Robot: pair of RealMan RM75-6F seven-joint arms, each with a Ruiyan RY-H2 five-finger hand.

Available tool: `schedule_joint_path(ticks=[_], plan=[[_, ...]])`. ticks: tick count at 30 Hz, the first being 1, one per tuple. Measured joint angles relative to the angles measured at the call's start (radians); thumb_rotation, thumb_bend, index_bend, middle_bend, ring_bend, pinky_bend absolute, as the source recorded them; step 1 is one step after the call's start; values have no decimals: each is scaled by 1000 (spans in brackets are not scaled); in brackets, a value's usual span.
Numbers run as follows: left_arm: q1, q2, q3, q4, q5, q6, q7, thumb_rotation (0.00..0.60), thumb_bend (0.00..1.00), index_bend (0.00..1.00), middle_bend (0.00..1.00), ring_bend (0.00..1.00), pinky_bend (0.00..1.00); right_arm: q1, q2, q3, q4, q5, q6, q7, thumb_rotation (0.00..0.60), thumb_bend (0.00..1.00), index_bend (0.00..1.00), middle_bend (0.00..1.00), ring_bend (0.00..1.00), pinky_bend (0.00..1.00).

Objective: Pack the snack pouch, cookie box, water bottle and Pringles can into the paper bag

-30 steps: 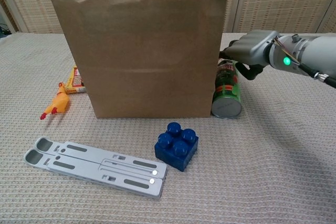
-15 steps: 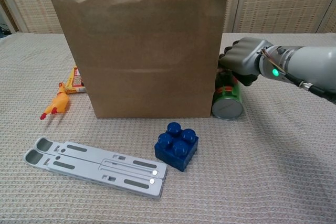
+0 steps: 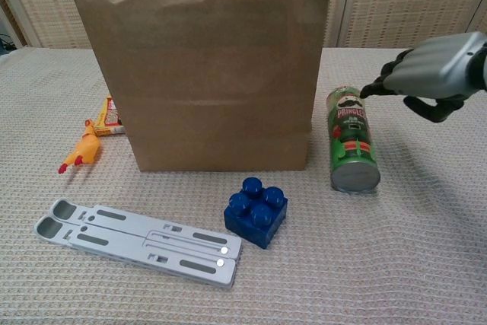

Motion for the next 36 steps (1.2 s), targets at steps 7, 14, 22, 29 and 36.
schedule_joint_path(ticks=[7,14,22,29,36], plan=[[0,-3,-2,-2,-3,2,14,600,382,61,0,0,0,-68,114,-24,-64,-177,26,145,600,128,0,17,0,36],[1,-6,-3,-3,-5,5,19,600,382,61,0,0,0,-133,138,-15,-16,-414,22,311,600,22,0,0,0,28],[1,-4,-2,-2,-4,2,10,600,382,61,0,0,0,-116,55,-52,114,-644,-65,192,600,22,0,0,0,32],[0,-2,-2,0,-2,0,5,600,382,61,0,0,0,-112,-45,-54,246,-744,-133,175,600,21,0,0,0,36],[0,-2,-1,0,-2,0,4,600,380,61,0,0,0,-121,-120,-33,346,-727,-175,173,600,22,0,0,0,36]])
